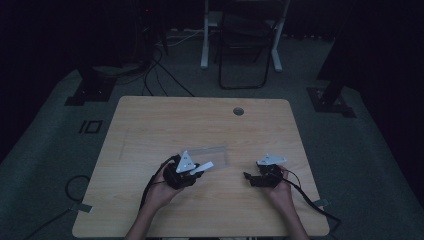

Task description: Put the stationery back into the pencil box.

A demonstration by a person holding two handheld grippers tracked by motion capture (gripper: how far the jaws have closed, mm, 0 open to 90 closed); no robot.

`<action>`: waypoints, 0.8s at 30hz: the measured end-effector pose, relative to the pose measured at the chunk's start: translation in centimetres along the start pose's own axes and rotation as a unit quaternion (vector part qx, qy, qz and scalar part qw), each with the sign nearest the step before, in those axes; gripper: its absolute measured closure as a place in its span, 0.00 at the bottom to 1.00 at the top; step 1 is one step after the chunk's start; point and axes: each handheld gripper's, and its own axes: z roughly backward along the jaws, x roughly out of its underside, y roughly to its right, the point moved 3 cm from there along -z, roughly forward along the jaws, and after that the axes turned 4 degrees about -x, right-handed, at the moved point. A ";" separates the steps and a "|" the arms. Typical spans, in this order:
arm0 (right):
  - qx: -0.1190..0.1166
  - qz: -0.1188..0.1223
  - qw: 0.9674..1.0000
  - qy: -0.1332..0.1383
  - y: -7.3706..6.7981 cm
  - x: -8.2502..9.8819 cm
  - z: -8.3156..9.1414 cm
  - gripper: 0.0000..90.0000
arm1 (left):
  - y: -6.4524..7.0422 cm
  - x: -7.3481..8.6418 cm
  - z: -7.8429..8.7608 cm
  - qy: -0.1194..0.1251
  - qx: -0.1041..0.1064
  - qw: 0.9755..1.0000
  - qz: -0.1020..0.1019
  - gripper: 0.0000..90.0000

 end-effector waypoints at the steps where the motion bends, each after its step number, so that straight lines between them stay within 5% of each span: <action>1: 0.000 0.000 1.000 0.000 0.0 0.0 0.0 0.29 | 0.0 0.0 -0.1 0.000 -0.001 1.000 0.000 0.75; 24: 0.000 0.000 1.000 0.000 0.0 0.0 0.0 0.29 | -0.9 -0.9 -1.4 -0.010 -0.007 1.000 -0.013 0.75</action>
